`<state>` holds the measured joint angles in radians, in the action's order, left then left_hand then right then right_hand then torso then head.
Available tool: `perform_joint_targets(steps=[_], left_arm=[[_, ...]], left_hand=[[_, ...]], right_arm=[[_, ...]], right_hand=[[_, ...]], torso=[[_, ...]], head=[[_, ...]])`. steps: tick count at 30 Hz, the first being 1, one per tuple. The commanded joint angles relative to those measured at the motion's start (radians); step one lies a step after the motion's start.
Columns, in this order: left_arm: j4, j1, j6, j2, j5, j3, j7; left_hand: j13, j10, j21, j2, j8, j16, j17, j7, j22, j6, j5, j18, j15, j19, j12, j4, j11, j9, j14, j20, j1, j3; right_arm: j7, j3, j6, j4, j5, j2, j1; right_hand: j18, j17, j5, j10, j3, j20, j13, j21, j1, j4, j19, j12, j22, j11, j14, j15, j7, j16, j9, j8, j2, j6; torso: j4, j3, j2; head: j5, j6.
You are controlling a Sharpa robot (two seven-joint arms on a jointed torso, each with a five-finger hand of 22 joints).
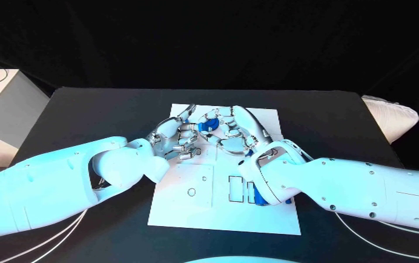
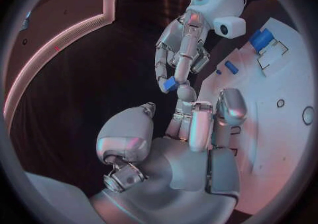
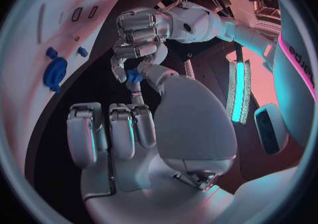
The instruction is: Assemble the parts on the task board
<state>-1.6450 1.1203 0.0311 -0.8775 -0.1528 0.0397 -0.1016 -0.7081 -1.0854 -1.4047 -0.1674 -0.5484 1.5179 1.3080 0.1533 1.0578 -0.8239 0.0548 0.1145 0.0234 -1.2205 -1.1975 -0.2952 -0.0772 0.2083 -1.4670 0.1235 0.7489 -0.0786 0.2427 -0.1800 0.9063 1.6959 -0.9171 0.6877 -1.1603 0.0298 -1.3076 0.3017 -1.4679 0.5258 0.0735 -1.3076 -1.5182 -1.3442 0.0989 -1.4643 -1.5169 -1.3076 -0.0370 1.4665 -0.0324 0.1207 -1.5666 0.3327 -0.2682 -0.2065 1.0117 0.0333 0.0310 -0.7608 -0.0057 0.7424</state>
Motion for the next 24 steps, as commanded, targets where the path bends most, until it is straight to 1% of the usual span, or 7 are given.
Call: perform_joint_targets(steps=[1,7,12,19,24], left_arm=[[0.0,0.0,-0.019,0.0,-0.013,-0.001,-0.013],[0.004,0.0,-0.015,-0.001,-0.012,-0.001,-0.01],[0.005,0.0,-0.013,-0.003,-0.006,-0.001,-0.008],[0.006,0.0,-0.014,-0.004,-0.002,-0.001,-0.007],[0.006,0.0,-0.015,-0.005,0.002,-0.001,-0.006]], left_hand=[[0.0,-0.006,-0.003,-0.011,-0.007,0.005,0.043,0.001,-0.001,-0.006,0.004,-0.011,-0.005,-0.008,-0.005,0.0,-0.002,0.002,-0.014,0.0,-0.002,0.005],[0.0,-0.007,-0.004,-0.012,-0.008,0.005,0.045,0.0,0.001,-0.008,0.004,-0.012,-0.006,-0.01,-0.005,0.0,-0.001,0.005,-0.015,-0.001,0.001,0.008],[-0.003,-0.009,-0.005,-0.014,-0.009,0.005,0.045,-0.001,0.003,-0.01,0.004,-0.012,-0.007,-0.011,-0.005,0.0,0.0,0.007,-0.015,-0.002,0.005,0.009],[-0.004,-0.011,-0.006,-0.015,-0.01,0.005,0.047,-0.002,0.005,-0.011,0.004,-0.012,-0.008,-0.013,-0.005,0.0,0.001,0.009,-0.016,-0.003,0.009,0.011],[-0.005,-0.013,-0.007,-0.015,-0.01,0.005,0.048,-0.003,0.006,-0.013,0.004,-0.013,-0.009,-0.014,-0.004,0.001,0.002,0.012,-0.017,-0.004,0.015,0.013]], right_arm=[[0.012,-0.001,-0.012,0.0,-0.003,0.002,0.002],[0.013,-0.001,-0.011,0.001,-0.003,0.004,0.002],[0.011,-0.001,-0.011,-0.002,-0.004,0.007,0.002],[0.004,-0.001,-0.012,-0.01,-0.009,0.011,0.002],[-0.001,-0.001,-0.012,-0.014,-0.011,0.012,0.002]], right_hand=[[-0.017,-0.253,0.004,-0.061,0.002,-0.002,-0.219,-0.003,-0.003,-0.003,-0.083,-0.001,-0.227,-0.001,0.102,0.001,0.0,-0.001,0.001,-0.006,0.006,0.003],[-0.017,-0.253,0.004,-0.061,0.002,-0.002,-0.219,-0.003,-0.003,-0.003,-0.083,-0.001,-0.227,-0.001,0.102,0.001,0.0,-0.001,0.001,-0.006,0.006,0.003],[-0.017,-0.253,0.004,-0.061,0.002,-0.002,-0.219,-0.003,-0.003,-0.003,-0.083,-0.001,-0.227,-0.001,0.102,0.001,0.0,-0.001,0.001,-0.006,0.006,0.003],[-0.017,-0.253,0.004,-0.061,0.002,-0.002,-0.219,-0.003,-0.003,-0.003,-0.083,-0.001,-0.227,-0.001,0.102,0.001,0.0,-0.001,0.001,-0.006,0.006,0.003],[-0.017,-0.253,0.004,-0.061,0.002,-0.002,-0.219,-0.003,-0.003,-0.003,-0.083,-0.001,-0.227,-0.001,0.102,0.001,0.0,-0.001,0.001,-0.006,0.006,0.003]], torso=[[-0.0002,-0.0006,-0.001],[0.0007,-0.0007,-0.001],[-0.0007,-0.0004,-0.001],[-0.001,-0.0002,0.0],[-0.0001,0.0001,-0.001]], head=[[0.001,0.0],[0.001,0.001],[0.001,0.003],[0.0,0.002],[0.0,0.004]])
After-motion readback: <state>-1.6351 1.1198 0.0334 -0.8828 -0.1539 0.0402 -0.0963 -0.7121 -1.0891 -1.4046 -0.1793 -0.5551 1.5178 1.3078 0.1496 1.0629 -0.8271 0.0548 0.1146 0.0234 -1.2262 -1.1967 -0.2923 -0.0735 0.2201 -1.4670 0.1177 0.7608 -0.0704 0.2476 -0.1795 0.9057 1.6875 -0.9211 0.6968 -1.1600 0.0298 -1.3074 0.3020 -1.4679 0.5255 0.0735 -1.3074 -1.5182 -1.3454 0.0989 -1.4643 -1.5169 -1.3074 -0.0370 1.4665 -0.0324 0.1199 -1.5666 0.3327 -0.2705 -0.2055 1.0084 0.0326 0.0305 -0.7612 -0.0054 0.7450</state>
